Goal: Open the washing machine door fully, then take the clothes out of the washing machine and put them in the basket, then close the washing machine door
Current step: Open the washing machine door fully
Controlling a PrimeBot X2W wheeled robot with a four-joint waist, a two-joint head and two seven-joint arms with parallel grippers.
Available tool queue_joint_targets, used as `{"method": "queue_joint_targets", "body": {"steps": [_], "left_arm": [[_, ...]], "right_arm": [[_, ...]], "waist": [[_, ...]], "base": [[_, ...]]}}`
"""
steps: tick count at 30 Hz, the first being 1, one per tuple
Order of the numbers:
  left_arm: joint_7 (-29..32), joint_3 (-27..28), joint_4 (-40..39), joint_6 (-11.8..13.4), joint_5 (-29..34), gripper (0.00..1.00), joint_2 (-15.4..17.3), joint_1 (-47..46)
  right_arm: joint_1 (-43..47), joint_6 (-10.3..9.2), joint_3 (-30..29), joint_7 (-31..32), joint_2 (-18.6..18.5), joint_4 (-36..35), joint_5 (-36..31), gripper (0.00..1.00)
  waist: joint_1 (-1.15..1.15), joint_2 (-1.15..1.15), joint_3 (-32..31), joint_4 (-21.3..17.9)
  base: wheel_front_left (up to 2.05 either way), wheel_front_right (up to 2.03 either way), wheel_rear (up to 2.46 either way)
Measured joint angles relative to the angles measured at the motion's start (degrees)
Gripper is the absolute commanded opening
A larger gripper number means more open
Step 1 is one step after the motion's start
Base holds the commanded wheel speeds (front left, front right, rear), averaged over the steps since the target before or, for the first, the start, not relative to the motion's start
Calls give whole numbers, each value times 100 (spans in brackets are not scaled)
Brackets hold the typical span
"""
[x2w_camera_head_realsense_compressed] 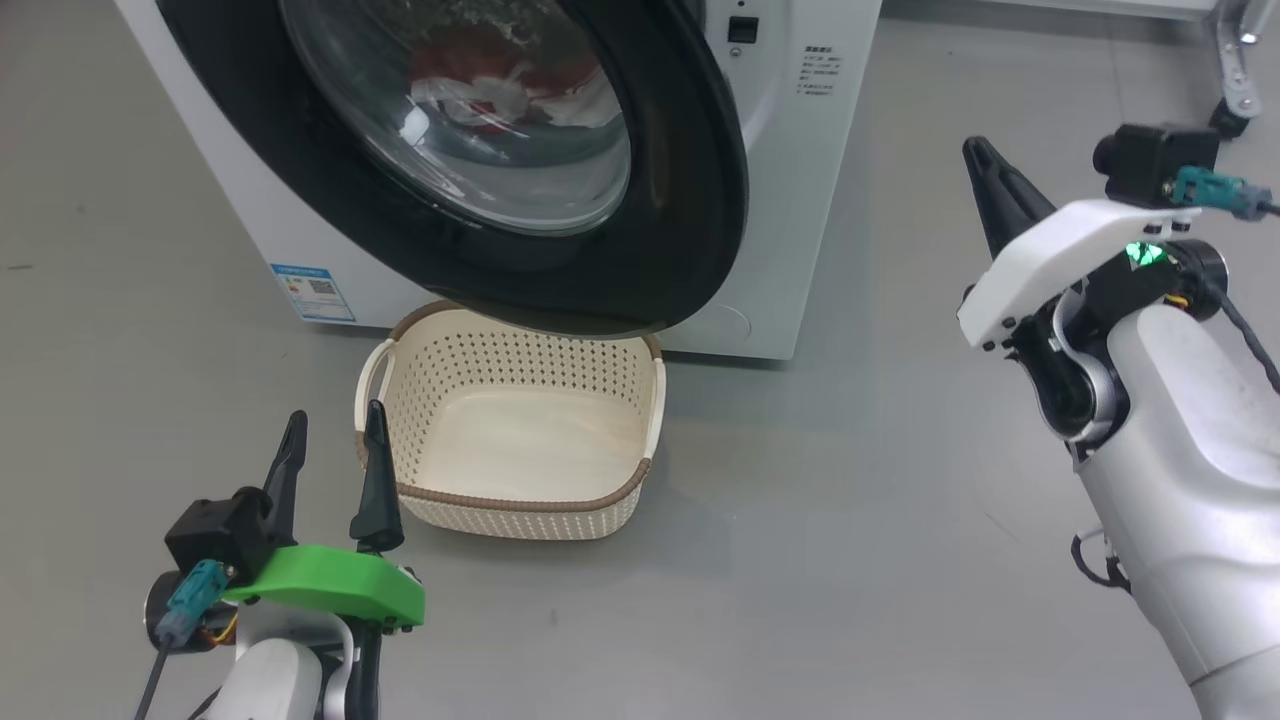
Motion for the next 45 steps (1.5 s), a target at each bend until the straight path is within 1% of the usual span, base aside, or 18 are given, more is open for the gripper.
{"method": "queue_joint_targets", "body": {"steps": [3,8,11,12,13,14,16,17,20,24,32,35,40,41,45], "left_arm": [[0,46,-10,0,80,100,1,91],[0,69,-11,0,100,100,3,265],[1,102,-10,-1,100,100,4,370],[1,123,-11,-1,101,100,5,400],[1,145,-9,-1,111,100,5,431],[1,163,-9,-1,125,100,9,467],[1,172,-4,-1,167,100,15,564],[1,178,-3,-1,181,100,16,614],[1,182,-4,-1,194,100,23,733],[1,156,-10,-3,243,100,27,787],[1,154,-66,-3,254,100,29,822],[1,156,-85,-3,254,100,32,834],[1,154,-96,-3,254,100,32,870],[1,154,-101,-3,254,100,32,876],[1,154,-113,-3,254,100,32,879]], "right_arm": [[363,0,-43,-356,-36,-70,-22,0],[1074,-1,-16,-917,-210,-148,-314,0],[1433,-7,3,-1155,-231,-205,-354,0],[1547,-10,29,-1262,-230,-221,-403,35],[1653,-32,47,-1371,-229,-245,-490,92],[1744,-63,74,-1456,-222,-267,-539,100],[1908,-80,112,-1584,-186,-294,-568,100],[1987,-137,116,-1608,-156,-305,-586,100],[2218,-222,136,-1624,-104,-369,-639,100],[2447,-414,83,-1669,-93,-472,-703,100],[2657,-615,52,-1674,-75,-676,-913,100],[2722,-662,8,-1674,-34,-756,-914,100],[2797,-683,-66,-1675,-29,-899,-957,100],[2809,-715,-74,-1675,-29,-924,-957,100],[2819,-724,-110,-1677,-29,-1011,-994,100]], "waist": [[0,0,-100,-149],[0,0,-285,-330],[0,0,-388,-410],[0,0,-419,-434],[0,0,-447,-456],[0,0,-474,-479],[0,0,-523,-527],[0,0,-547,-551],[0,0,-605,-628],[0,0,-652,-703],[0,0,-657,-756],[0,0,-649,-780],[0,0,-637,-798],[0,0,-634,-800],[0,0,-619,-804]], "base": [[0,0,0],[0,0,0],[0,0,0],[0,0,0],[0,0,0],[0,0,0],[0,0,0],[0,0,0],[0,0,0],[0,0,0],[0,0,0],[0,0,0],[0,0,0],[0,0,0],[0,0,0]]}}
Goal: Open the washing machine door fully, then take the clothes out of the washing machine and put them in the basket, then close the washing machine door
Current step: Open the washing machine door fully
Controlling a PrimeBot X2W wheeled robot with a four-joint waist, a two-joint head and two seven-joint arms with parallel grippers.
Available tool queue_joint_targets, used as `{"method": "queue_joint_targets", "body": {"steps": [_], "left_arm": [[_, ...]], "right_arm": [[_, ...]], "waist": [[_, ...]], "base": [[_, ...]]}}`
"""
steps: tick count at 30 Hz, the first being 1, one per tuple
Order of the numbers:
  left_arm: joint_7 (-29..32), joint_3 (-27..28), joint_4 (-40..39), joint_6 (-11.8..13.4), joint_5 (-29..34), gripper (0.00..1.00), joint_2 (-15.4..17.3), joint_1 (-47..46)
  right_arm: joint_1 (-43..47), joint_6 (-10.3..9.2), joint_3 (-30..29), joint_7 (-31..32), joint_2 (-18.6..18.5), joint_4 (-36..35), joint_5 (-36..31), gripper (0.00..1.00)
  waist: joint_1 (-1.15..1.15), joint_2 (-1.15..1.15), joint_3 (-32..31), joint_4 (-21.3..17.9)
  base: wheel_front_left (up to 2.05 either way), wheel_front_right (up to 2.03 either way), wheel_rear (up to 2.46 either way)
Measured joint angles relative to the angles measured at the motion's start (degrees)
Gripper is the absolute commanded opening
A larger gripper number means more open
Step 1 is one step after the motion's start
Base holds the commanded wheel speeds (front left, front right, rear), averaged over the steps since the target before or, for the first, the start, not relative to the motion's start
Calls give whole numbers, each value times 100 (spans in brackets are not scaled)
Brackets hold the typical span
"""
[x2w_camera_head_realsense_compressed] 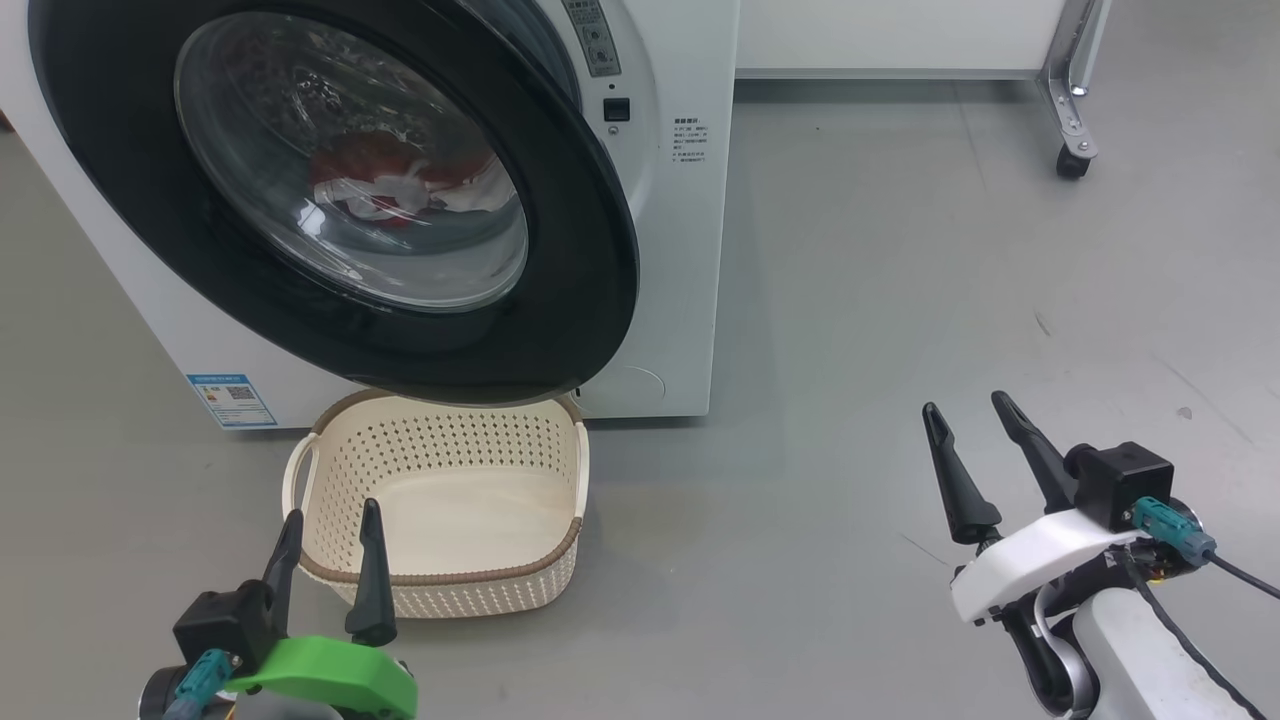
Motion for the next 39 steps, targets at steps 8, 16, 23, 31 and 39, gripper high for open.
{"method": "queue_joint_targets", "body": {"steps": [8,16,23,31,39], "left_arm": [[0,-21,-9,-1,-1,100,0,2],[0,-37,-18,-5,-1,100,0,3],[0,-22,-19,-5,-1,100,0,3],[0,-20,-19,-7,-1,100,0,3],[0,-19,-19,-7,-1,100,0,3]], "right_arm": [[121,-100,-165,-5,25,-198,-40,100],[148,-102,-224,-5,67,-339,-131,100],[256,-137,-290,-7,99,-400,-163,100],[322,-137,-337,-7,116,-467,-213,100],[352,-136,-372,-7,129,-499,-226,100]], "waist": [[0,0,29,9],[0,0,58,4],[0,0,69,0],[0,0,70,-7],[0,0,84,-8]], "base": [[0,0,0],[0,0,0],[0,0,0],[0,0,0],[0,0,0]]}}
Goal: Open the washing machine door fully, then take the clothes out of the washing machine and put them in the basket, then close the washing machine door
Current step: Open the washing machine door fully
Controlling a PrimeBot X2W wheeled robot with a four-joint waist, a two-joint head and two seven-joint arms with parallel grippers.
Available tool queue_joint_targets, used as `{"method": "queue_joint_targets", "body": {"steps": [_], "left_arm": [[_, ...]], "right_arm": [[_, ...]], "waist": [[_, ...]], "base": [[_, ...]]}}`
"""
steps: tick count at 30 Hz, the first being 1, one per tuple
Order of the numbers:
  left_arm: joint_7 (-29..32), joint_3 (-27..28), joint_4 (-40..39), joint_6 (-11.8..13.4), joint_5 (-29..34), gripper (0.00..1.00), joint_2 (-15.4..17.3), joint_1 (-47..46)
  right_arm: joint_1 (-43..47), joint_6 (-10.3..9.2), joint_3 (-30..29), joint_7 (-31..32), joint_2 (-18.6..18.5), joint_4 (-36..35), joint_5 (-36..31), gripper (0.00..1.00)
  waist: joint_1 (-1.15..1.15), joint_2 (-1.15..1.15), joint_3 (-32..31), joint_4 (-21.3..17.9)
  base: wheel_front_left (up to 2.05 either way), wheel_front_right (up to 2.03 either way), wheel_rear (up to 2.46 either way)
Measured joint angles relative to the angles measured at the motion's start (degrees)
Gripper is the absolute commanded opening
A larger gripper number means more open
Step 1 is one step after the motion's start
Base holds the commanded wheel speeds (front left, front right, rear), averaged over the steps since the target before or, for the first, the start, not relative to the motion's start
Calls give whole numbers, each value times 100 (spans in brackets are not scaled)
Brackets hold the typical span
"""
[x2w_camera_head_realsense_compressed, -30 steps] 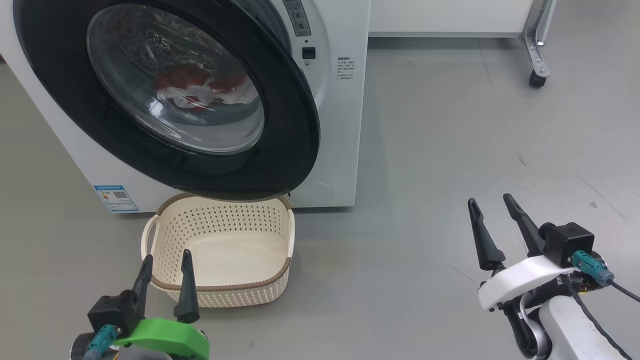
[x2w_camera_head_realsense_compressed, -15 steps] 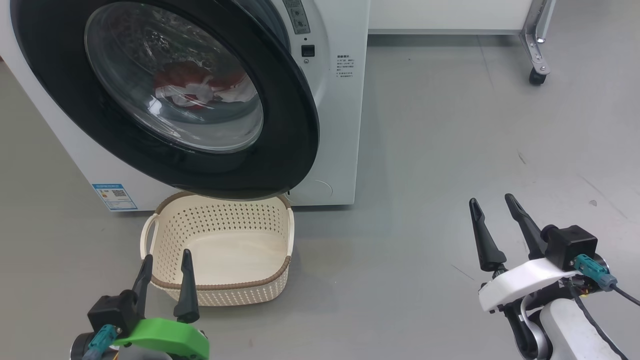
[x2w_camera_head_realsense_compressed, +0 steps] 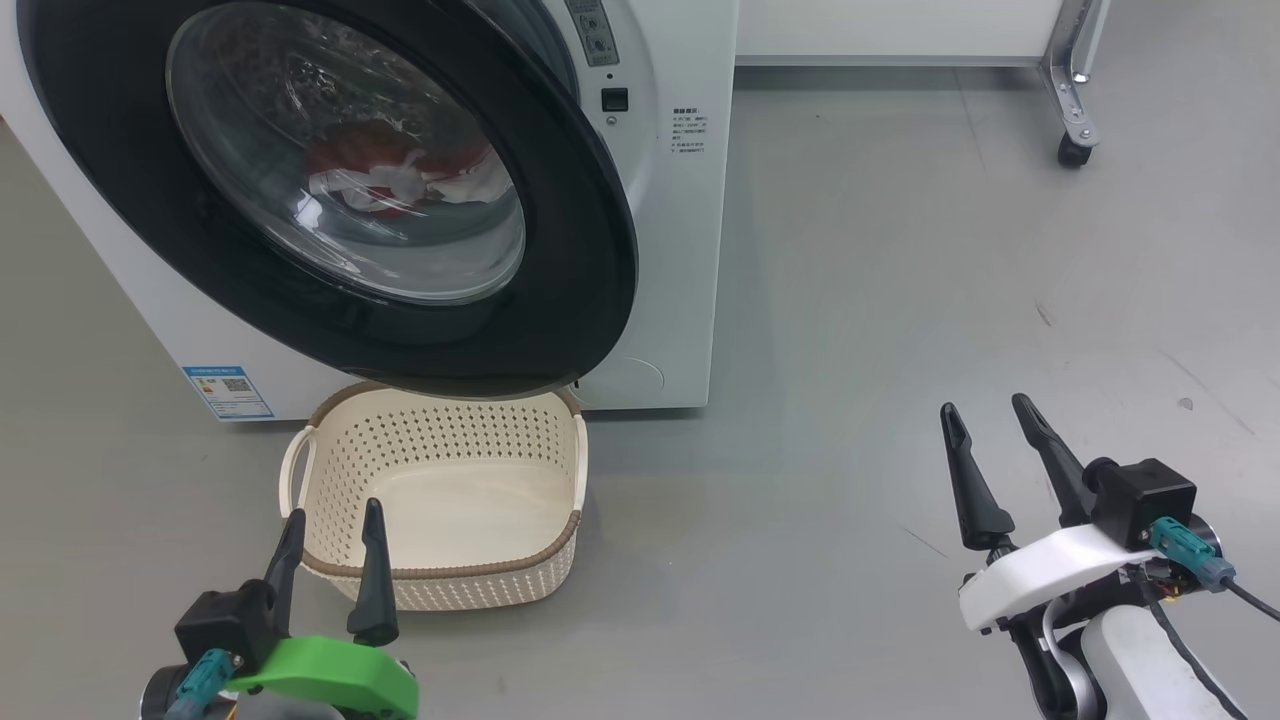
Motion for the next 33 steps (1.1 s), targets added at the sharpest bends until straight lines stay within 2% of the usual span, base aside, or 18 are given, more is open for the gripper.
{"method": "queue_joint_targets", "body": {"steps": [27,33], "left_arm": [[0,-32,-16,-1,0,100,1,0],[0,-133,-98,-25,0,100,1,-4]], "right_arm": [[108,54,-107,0,0,-71,-111,100],[68,140,-40,-25,-101,-179,-278,100]], "waist": [[0,0,67,76],[0,0,236,115]], "base": [[0,0,0],[0,0,0]]}}
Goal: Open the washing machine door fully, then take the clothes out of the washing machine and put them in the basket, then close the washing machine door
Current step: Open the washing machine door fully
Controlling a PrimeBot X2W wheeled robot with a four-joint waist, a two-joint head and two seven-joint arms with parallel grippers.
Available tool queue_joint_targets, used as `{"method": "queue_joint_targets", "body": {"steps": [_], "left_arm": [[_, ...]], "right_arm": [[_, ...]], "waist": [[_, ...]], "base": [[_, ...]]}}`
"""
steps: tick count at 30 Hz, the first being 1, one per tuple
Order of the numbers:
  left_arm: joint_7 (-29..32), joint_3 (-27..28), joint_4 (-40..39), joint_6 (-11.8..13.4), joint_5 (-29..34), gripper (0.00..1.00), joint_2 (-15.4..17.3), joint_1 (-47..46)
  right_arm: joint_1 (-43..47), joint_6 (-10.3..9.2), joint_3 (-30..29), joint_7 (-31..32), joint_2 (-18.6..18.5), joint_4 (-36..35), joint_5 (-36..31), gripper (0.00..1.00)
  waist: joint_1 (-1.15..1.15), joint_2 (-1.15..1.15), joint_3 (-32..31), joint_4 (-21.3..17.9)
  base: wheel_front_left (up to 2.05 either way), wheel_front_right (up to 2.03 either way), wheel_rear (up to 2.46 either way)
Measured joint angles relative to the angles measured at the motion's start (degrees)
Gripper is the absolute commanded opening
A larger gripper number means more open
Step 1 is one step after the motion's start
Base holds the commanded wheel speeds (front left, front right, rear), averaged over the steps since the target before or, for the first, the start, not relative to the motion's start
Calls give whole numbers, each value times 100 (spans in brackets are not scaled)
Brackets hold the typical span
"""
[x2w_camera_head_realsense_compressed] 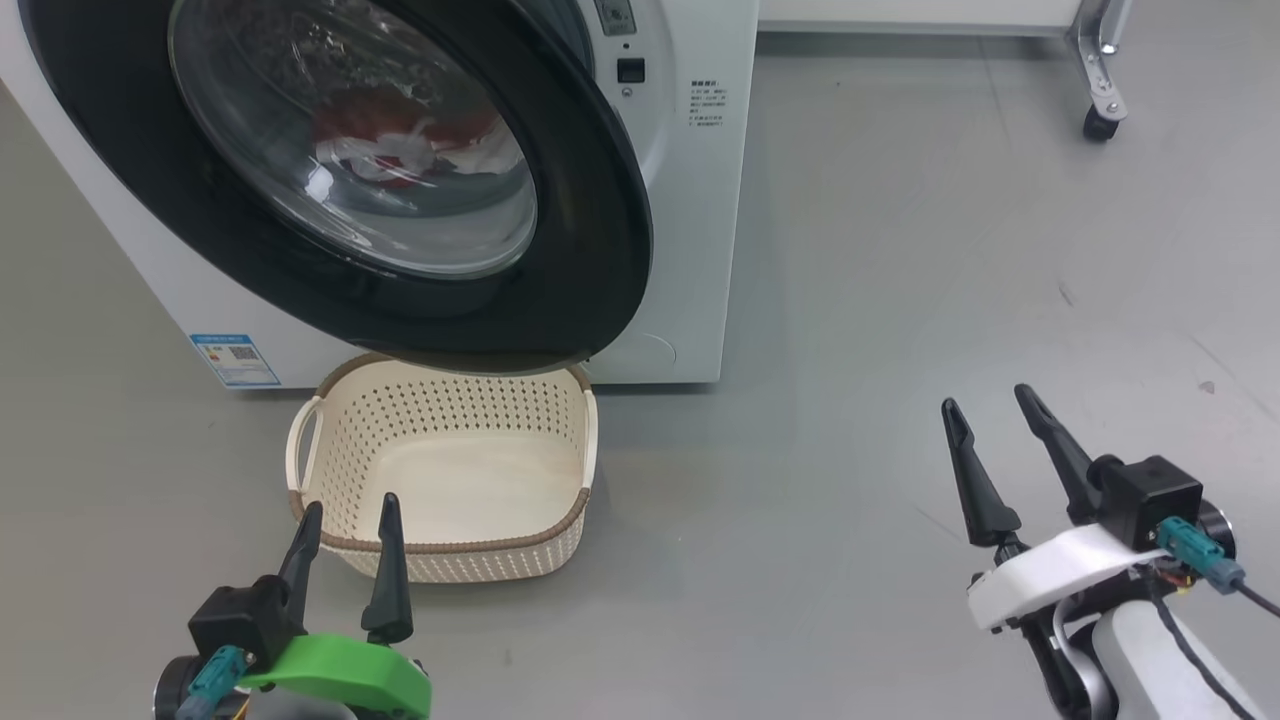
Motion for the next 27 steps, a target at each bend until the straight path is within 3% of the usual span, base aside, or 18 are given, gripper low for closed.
{"method": "queue_joint_targets", "body": {"steps": [10,20,21,22,27], "left_arm": [[0,-235,-97,-44,0,100,2,-236],[0,-413,-174,-119,-12,100,1,-714],[0,-415,-179,-119,-15,100,1,-759],[0,-425,-178,-120,-16,100,1,-795],[0,-479,-172,-121,-24,100,0,-883]], "right_arm": [[-824,194,-58,223,-248,-225,-44,100],[-2196,380,-83,754,-548,-417,-79,100],[-2347,423,-75,823,-559,-420,-79,57],[-2486,436,-59,890,-580,-420,-79,0],[-2956,548,-16,1211,-572,-378,71,0]], "waist": [[0,0,485,149],[0,0,1055,455],[0,0,1111,495],[0,0,1163,534],[0,0,1364,694]], "base": [[0,0,0],[0,0,0],[0,0,0],[0,0,0],[0,0,0]]}}
